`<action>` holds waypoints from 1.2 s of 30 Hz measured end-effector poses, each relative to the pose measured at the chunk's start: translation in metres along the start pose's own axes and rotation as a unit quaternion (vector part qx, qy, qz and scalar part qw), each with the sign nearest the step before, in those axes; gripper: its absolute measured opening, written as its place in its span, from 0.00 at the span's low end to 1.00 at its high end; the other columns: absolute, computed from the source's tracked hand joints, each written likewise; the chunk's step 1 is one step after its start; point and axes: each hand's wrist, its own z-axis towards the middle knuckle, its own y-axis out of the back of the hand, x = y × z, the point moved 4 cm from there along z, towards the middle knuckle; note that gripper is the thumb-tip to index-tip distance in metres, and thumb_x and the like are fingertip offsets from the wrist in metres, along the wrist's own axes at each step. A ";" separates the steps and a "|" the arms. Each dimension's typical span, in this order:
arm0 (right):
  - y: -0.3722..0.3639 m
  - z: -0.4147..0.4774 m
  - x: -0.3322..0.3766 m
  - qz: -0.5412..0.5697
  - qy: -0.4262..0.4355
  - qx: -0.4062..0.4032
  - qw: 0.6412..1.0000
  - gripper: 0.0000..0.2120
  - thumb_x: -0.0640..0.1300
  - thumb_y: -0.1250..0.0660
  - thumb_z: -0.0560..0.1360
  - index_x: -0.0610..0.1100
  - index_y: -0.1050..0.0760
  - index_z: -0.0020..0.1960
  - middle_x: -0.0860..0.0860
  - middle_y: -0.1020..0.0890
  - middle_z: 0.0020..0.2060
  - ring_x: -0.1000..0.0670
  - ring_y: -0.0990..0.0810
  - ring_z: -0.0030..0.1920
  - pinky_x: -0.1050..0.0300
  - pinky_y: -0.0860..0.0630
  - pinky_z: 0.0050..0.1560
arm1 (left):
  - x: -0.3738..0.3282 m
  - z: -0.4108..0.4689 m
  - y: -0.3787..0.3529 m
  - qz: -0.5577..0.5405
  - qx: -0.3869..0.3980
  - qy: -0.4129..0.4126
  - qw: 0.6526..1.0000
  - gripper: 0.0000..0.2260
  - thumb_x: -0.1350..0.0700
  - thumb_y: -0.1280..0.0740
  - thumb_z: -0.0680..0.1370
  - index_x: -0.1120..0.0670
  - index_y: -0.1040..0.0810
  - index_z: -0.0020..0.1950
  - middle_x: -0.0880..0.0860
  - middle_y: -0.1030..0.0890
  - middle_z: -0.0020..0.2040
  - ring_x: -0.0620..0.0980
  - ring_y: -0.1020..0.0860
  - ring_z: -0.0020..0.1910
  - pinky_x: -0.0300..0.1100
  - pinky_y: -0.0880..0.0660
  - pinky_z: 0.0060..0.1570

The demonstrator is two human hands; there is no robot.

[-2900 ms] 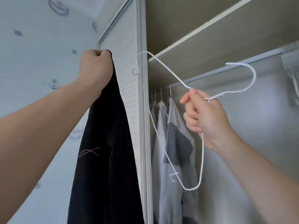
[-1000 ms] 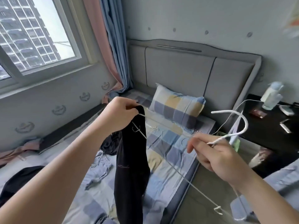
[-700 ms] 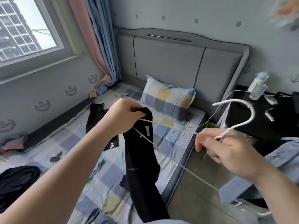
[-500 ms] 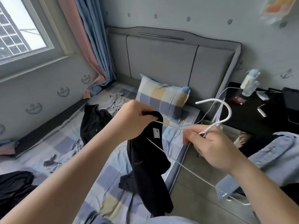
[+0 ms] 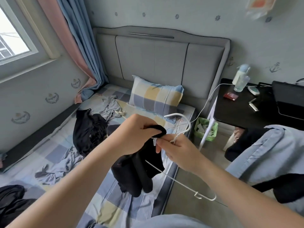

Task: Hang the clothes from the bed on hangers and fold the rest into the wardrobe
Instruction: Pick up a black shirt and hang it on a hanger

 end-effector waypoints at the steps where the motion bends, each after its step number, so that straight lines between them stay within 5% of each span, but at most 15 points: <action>1: -0.002 -0.001 -0.004 0.035 0.005 -0.014 0.999 0.16 0.48 0.37 0.81 0.48 0.21 0.36 0.55 0.40 0.21 0.54 0.43 0.21 0.62 0.46 0.25 | 0.001 -0.001 -0.002 0.013 -0.004 -0.007 1.000 0.07 0.51 0.31 0.79 0.43 0.13 0.47 0.44 0.15 0.40 0.48 0.19 0.40 0.49 0.23 0.44; 7: 0.013 -0.008 -0.005 0.084 0.056 -0.021 0.995 0.17 0.49 0.38 0.81 0.41 0.23 0.38 0.47 0.40 0.21 0.49 0.45 0.22 0.58 0.46 0.25 | 0.005 -0.012 0.010 0.307 -0.065 -0.104 0.944 0.22 0.29 0.47 0.74 0.34 0.18 0.56 0.38 0.29 0.53 0.47 0.36 0.60 0.46 0.42 0.63; 9: 0.023 -0.010 0.001 0.055 0.075 -0.019 0.995 0.17 0.53 0.37 0.80 0.44 0.21 0.39 0.49 0.37 0.21 0.49 0.43 0.22 0.59 0.44 0.26 | 0.008 -0.014 0.021 0.330 -0.055 -0.134 0.933 0.22 0.31 0.47 0.77 0.37 0.19 0.58 0.41 0.25 0.55 0.48 0.32 0.62 0.47 0.39 0.63; 11: 0.034 -0.011 0.007 0.031 0.091 -0.021 0.995 0.16 0.54 0.36 0.79 0.46 0.20 0.39 0.52 0.35 0.21 0.51 0.40 0.22 0.61 0.41 0.26 | 0.012 -0.017 0.031 0.343 -0.045 -0.166 0.924 0.20 0.39 0.46 0.82 0.45 0.19 0.58 0.44 0.20 0.52 0.51 0.23 0.55 0.47 0.27 0.53; 14: 0.053 -0.010 0.011 -0.004 0.092 -0.036 0.995 0.16 0.57 0.34 0.78 0.45 0.17 0.43 0.50 0.36 0.22 0.49 0.40 0.23 0.61 0.41 0.26 | 0.019 -0.022 0.045 0.334 -0.050 -0.186 0.923 0.23 0.42 0.49 0.81 0.50 0.18 0.56 0.46 0.17 0.49 0.52 0.19 0.47 0.49 0.21 0.40; 20: 0.054 -0.014 0.009 -0.045 0.100 -0.098 0.989 0.16 0.56 0.40 0.81 0.48 0.21 0.43 0.44 0.34 0.27 0.38 0.38 0.27 0.46 0.38 0.29 | 0.014 -0.029 0.034 0.306 -0.065 -0.201 0.928 0.19 0.45 0.45 0.83 0.53 0.19 0.52 0.47 0.19 0.44 0.54 0.19 0.42 0.52 0.21 0.39; 23: 0.022 -0.008 0.014 -0.071 0.127 -0.067 0.987 0.14 0.52 0.39 0.81 0.47 0.23 0.41 0.56 0.30 0.26 0.55 0.36 0.26 0.60 0.36 0.29 | 0.007 -0.025 0.003 0.293 -0.022 -0.194 0.936 0.20 0.43 0.48 0.82 0.52 0.21 0.53 0.48 0.19 0.44 0.55 0.20 0.43 0.52 0.23 0.42; 27: 0.010 -0.002 0.009 -0.062 0.118 -0.103 0.986 0.19 0.50 0.41 0.82 0.42 0.27 0.35 0.55 0.27 0.27 0.57 0.30 0.30 0.64 0.33 0.36 | 0.012 -0.018 -0.017 0.269 -0.015 -0.170 0.948 0.18 0.43 0.47 0.83 0.48 0.20 0.59 0.46 0.19 0.47 0.52 0.20 0.44 0.50 0.24 0.43; 30: 0.020 -0.005 0.004 -0.077 0.110 -0.132 0.982 0.16 0.50 0.41 0.81 0.40 0.23 0.44 0.54 0.21 0.36 0.55 0.22 0.38 0.61 0.27 0.44 | 0.028 -0.016 -0.014 0.206 -0.046 -0.142 0.967 0.14 0.48 0.41 0.83 0.52 0.18 0.56 0.48 0.18 0.45 0.51 0.20 0.44 0.50 0.24 0.45; 33: 0.032 -0.019 0.001 -0.187 0.181 -0.261 0.930 0.08 0.43 0.37 0.79 0.40 0.22 0.52 0.50 0.20 0.50 0.51 0.22 0.56 0.57 0.29 0.60 | 0.040 -0.016 -0.004 0.131 -0.125 -0.124 0.976 0.11 0.53 0.36 0.83 0.57 0.18 0.49 0.51 0.19 0.37 0.51 0.22 0.37 0.53 0.26 0.41; 36: 0.020 -0.027 -0.010 -0.180 0.197 -0.255 0.929 0.06 0.40 0.36 0.79 0.41 0.23 0.54 0.53 0.20 0.49 0.52 0.21 0.52 0.60 0.26 0.55 | 0.040 -0.017 0.003 0.064 -0.210 -0.099 0.970 0.09 0.55 0.34 0.82 0.56 0.19 0.44 0.50 0.22 0.31 0.49 0.25 0.31 0.48 0.28 0.34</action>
